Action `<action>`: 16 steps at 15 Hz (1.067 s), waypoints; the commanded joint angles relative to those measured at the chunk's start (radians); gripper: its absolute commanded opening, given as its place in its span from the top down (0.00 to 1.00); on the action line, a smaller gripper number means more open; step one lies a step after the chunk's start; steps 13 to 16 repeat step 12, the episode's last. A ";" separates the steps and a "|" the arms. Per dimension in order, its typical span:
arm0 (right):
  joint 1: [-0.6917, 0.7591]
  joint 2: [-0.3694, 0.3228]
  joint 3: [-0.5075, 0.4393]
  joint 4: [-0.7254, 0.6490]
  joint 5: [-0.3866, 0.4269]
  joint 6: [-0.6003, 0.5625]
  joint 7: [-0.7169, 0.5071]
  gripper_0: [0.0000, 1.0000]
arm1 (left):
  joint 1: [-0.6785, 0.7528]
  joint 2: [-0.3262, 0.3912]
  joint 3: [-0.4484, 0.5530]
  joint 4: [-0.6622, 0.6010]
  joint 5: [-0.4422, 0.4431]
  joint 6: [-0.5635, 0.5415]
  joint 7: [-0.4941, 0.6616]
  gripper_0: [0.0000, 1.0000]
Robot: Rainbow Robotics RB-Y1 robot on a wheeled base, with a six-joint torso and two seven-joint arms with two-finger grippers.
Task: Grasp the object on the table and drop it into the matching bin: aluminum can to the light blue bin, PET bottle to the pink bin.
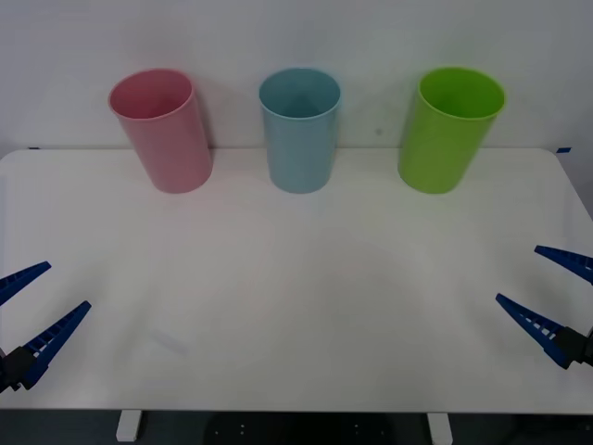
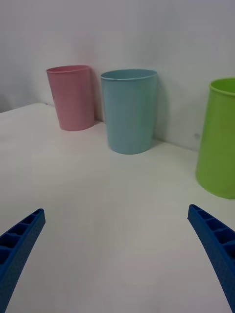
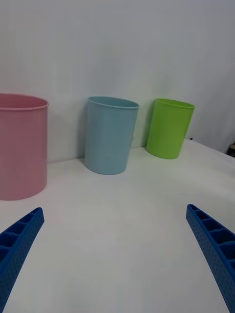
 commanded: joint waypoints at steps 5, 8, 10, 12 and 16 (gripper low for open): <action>0.036 0.003 -0.006 -0.003 0.002 -0.022 0.000 0.00 | 0.000 0.000 0.000 0.000 0.000 0.000 0.000 0.00; 0.051 0.029 -0.016 -0.003 0.011 -0.022 0.018 0.00 | 0.000 0.000 0.000 0.000 0.000 0.000 0.000 0.00; 0.051 0.029 -0.016 -0.003 0.011 -0.022 0.018 0.00 | 0.000 0.000 0.000 0.000 0.000 0.000 0.000 0.00; 0.051 0.029 -0.016 -0.003 0.011 -0.022 0.018 0.00 | 0.000 0.000 0.000 0.000 0.000 0.000 0.000 0.00; 0.051 0.029 -0.016 -0.003 0.011 -0.022 0.018 0.00 | 0.000 0.000 0.000 0.000 0.000 0.000 0.000 0.00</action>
